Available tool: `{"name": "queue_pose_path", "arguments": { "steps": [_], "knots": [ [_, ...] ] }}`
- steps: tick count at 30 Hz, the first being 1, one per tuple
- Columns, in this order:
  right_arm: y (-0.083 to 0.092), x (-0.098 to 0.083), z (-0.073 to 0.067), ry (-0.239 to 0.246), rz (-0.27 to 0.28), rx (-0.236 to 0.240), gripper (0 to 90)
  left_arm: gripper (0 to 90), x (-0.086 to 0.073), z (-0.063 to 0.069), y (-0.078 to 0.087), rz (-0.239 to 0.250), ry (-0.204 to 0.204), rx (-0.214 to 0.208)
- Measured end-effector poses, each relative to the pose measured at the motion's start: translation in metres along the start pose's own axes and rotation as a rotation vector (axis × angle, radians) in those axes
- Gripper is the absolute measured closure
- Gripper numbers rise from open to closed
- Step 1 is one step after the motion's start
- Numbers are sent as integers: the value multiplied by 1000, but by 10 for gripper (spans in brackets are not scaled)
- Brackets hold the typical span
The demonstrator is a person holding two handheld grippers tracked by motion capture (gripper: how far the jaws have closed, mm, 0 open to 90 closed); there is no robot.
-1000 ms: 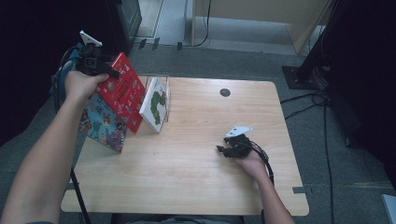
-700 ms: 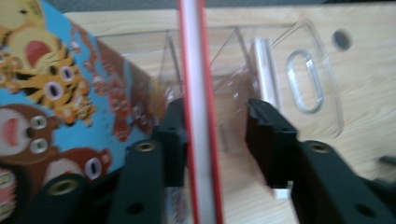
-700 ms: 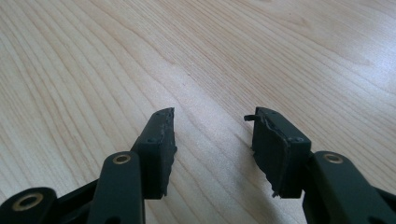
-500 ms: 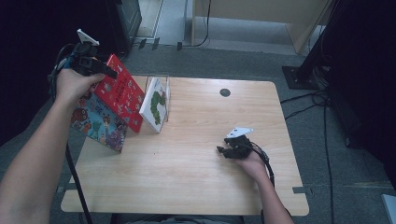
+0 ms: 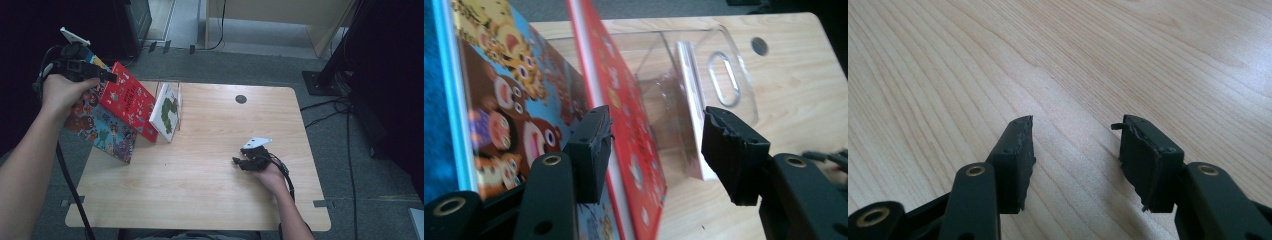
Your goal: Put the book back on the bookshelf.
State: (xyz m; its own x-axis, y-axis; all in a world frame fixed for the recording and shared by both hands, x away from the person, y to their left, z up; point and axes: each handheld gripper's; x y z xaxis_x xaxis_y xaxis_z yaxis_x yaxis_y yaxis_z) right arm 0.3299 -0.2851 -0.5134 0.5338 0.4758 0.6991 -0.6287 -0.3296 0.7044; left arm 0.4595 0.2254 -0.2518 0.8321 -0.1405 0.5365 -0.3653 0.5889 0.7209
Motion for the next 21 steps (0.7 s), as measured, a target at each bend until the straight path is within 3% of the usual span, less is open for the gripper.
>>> {"name": "queue_pose_path", "arguments": {
  "steps": [7, 12, 21],
  "knots": [
    [0, -2, 0, 0, 8, 2, 466, 453, -13, 15, 4, 19, -33, -26],
    [0, -2, 0, -3, 15, 3, 460, 442, -22, 25, -2, 7, -46, -70],
    [0, -4, 0, -1, 30, 5, 444, 431, -48, 41, -21, -13, -101, -86]
  ]
}}
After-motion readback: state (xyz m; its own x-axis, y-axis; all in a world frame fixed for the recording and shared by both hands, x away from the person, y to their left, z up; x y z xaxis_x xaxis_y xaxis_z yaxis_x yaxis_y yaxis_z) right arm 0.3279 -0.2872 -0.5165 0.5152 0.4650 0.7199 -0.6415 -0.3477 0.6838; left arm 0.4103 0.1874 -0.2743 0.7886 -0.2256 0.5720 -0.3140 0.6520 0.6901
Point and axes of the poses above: each handheld gripper's, and its own axes: y roughly backward along the jaws, x roughly out of its top, z roughly to its right, and after that the axes turned 12 degrees about -x, right-handed
